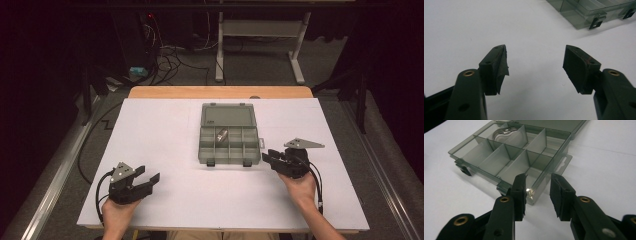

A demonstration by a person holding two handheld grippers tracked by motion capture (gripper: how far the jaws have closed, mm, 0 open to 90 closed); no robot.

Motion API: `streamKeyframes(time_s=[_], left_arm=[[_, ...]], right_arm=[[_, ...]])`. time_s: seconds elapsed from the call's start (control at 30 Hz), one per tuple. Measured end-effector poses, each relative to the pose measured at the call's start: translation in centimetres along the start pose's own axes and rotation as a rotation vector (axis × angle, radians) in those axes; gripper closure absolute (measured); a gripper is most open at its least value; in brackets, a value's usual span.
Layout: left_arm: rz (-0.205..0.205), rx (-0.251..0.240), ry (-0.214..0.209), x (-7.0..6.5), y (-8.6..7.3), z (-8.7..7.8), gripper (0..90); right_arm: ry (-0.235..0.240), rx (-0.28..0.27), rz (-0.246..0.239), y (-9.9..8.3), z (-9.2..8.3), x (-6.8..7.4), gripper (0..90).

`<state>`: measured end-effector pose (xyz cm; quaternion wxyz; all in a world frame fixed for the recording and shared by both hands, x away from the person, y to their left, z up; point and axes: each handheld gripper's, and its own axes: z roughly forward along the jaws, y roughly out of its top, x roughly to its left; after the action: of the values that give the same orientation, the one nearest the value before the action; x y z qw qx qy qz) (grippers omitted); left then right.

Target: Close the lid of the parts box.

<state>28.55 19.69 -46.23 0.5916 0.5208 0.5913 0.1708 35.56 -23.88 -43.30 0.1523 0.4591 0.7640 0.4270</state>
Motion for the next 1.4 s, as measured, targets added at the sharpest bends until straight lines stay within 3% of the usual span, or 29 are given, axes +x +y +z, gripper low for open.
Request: streamKeyframes(time_s=[0.4, 0.87, 1.07, 1.3, 1.4], left_arm=[[0.004, 0.001, -0.005, 0.1, 0.1, -0.1, 36.4], [-0.018, -0.013, -0.002, 0.1, 0.5, 0.4, 35.8], [0.003, -0.022, 0.011, 0.1, 0.8, 0.1, 36.5], [0.028, -0.035, 0.007, -0.2, 1.2, 0.2, 36.8], [0.022, -0.026, -0.008, -0.7, 1.4, 0.7, 36.7]], right_arm=[[-0.023, 0.101, 0.035, 3.3, 2.5, -0.5, 71.0], [-0.070, 0.224, 0.058, 5.3, 5.0, -1.0, 71.7], [-0.080, 0.248, 0.071, 5.6, 5.6, -1.2, 72.3], [-0.073, 0.271, 0.095, 5.9, 5.8, -1.4, 71.9], [-0.064, 0.270, 0.107, 5.9, 5.8, -1.6, 72.0]])
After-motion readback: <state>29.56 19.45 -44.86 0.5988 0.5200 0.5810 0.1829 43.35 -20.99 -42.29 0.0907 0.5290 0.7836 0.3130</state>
